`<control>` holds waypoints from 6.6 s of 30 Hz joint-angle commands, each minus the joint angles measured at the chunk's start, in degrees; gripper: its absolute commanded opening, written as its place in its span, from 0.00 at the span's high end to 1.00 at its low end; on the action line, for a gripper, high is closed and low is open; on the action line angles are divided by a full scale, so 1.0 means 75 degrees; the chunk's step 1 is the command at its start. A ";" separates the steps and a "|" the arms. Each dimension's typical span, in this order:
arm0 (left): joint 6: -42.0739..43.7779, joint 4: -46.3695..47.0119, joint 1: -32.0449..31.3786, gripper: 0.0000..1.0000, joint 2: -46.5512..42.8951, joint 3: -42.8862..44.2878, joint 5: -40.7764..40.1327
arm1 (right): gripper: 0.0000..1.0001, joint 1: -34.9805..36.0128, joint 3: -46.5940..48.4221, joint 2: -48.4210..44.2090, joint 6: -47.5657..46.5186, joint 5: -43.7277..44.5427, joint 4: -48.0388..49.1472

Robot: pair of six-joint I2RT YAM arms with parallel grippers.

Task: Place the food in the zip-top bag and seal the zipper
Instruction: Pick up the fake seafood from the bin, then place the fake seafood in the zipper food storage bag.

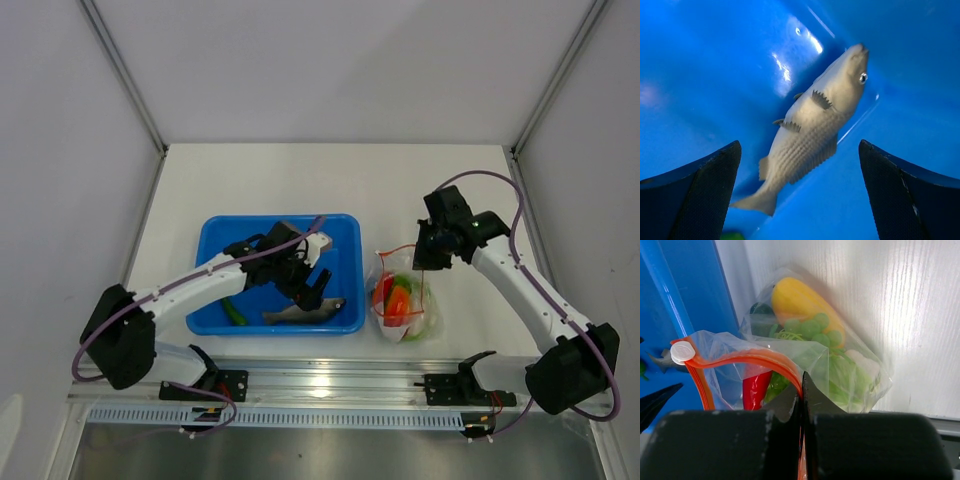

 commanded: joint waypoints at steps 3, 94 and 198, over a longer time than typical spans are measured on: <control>0.1067 0.0561 -0.0072 0.01 0.0588 0.0202 0.0640 | 1.00 -0.0055 0.0567 -0.0316 -0.0210 0.0077 -0.0296; -0.5155 1.1835 -0.1103 0.99 -0.0584 0.0553 0.1321 | 1.00 -0.0442 0.1680 -0.0562 0.0681 -0.2629 -0.1199; -0.2411 0.4301 -0.3459 0.99 0.0226 0.2005 -0.2053 | 1.00 -0.2212 0.2184 -0.0996 0.0388 -0.3264 -0.2557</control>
